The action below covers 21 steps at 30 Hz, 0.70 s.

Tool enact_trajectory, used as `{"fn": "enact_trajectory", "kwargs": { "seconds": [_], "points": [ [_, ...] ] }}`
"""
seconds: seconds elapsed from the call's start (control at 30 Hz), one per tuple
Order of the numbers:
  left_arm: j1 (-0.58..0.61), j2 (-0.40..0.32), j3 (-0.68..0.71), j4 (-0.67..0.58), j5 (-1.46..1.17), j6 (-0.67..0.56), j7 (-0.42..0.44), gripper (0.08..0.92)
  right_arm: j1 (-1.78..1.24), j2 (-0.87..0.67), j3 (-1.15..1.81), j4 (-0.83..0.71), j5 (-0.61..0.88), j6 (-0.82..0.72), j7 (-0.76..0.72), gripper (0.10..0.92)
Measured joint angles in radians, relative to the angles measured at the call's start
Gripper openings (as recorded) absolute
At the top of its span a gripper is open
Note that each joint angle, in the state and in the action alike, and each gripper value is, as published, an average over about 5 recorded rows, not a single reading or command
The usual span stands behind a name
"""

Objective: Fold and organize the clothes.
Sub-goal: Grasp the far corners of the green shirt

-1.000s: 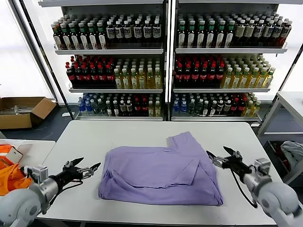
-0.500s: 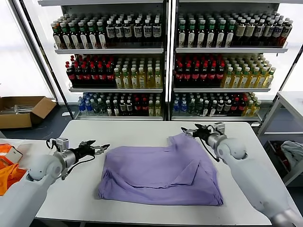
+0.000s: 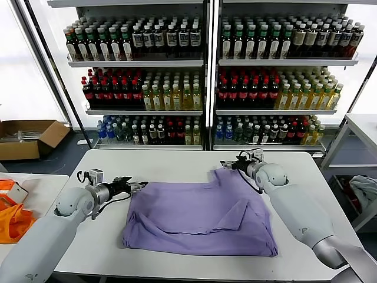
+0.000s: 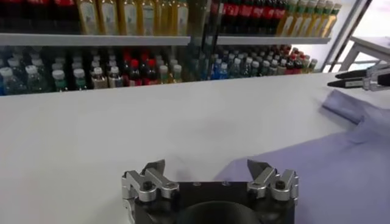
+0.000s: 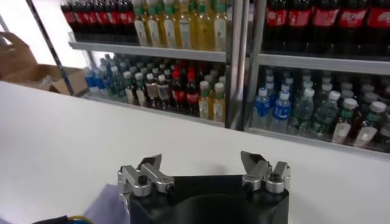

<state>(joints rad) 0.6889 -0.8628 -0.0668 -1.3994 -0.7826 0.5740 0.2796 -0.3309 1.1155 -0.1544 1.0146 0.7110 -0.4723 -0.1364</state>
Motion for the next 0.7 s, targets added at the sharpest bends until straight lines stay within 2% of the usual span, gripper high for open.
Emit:
{"fn": "enact_trajectory", "kwargs": {
  "seconds": [0.1, 0.23, 0.7],
  "points": [
    [0.000, -0.002, 0.013, 0.004, 0.000, 0.001, 0.001, 0.820, 0.003, -0.001, -0.005, -0.009, -0.003, -0.010, 0.006, 0.823],
    [-0.001, -0.005, 0.031, 0.007, 0.001, 0.000, 0.002, 0.748, 0.003, -0.003, -0.011, -0.014, -0.007, -0.024, 0.013, 0.779],
    [-0.008, -0.009, 0.059, 0.013, -0.005, -0.001, 0.008, 0.350, -0.010, -0.002, -0.012, -0.008, 0.015, -0.051, 0.040, 0.380]
  ]
}}
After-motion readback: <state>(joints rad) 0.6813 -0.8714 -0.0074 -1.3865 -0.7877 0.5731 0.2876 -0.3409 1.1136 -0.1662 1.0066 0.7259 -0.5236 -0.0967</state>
